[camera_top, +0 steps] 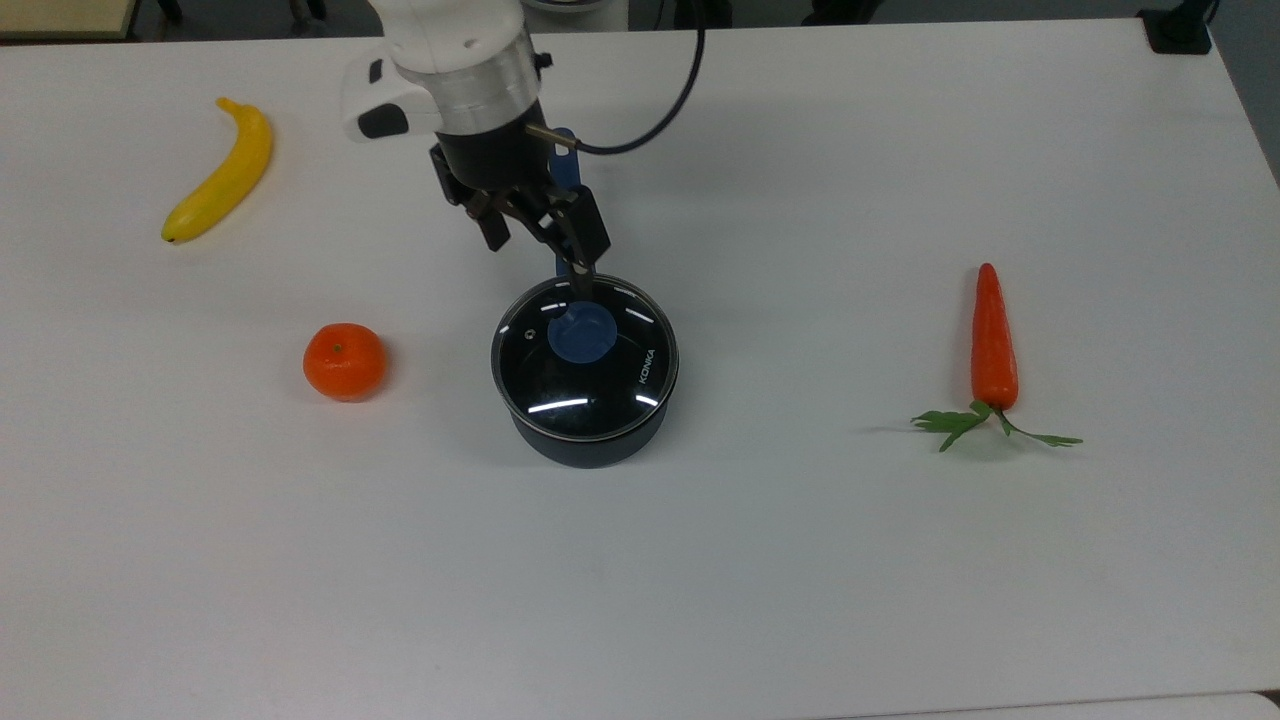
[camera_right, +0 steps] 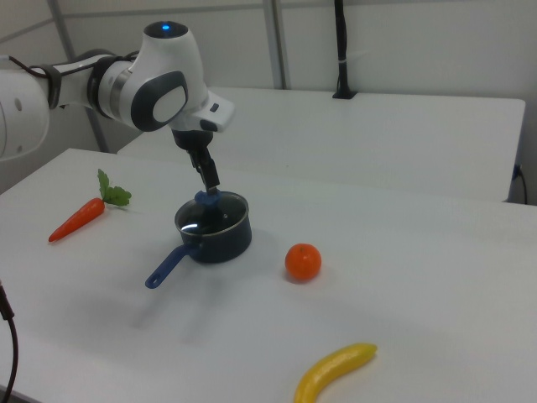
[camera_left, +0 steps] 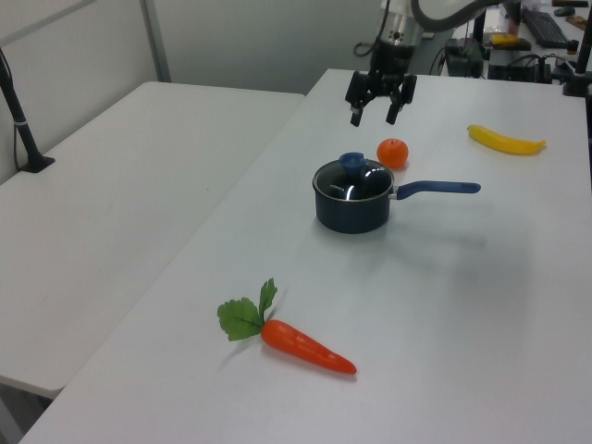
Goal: Open lid
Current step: 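Lower the gripper onto the blue knob of the glass lid and grasp it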
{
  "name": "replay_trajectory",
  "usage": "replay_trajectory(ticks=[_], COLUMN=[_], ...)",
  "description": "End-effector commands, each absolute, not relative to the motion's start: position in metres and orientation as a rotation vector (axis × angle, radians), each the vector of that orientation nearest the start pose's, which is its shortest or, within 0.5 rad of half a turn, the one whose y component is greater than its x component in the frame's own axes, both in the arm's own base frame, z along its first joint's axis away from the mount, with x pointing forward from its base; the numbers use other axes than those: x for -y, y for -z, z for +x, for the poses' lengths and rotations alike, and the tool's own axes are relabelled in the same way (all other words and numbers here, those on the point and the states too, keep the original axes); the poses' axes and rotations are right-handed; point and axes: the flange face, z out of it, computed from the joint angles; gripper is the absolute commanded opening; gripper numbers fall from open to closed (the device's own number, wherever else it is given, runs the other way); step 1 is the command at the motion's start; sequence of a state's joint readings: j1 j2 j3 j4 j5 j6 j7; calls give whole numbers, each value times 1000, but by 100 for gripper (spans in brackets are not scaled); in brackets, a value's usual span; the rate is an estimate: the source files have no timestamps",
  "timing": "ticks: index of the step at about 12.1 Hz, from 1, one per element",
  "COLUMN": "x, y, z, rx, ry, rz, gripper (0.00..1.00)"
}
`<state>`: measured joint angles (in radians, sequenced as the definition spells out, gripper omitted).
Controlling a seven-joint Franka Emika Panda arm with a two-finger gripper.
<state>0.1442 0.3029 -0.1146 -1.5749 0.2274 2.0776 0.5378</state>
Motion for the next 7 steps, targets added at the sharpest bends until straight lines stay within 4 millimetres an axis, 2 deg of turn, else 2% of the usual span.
replay_trajectory(ticks=[1,3,5,7], x=[-62,-64,-81,-85], y=[-474,-462,-451,-431], z=[683,689,693,703], rx=[-987,-1019,-987,-976], ry=[250,271,286,275], rz=[-2722,-2720,-2746,-2784], gripper=[100,100,100,100])
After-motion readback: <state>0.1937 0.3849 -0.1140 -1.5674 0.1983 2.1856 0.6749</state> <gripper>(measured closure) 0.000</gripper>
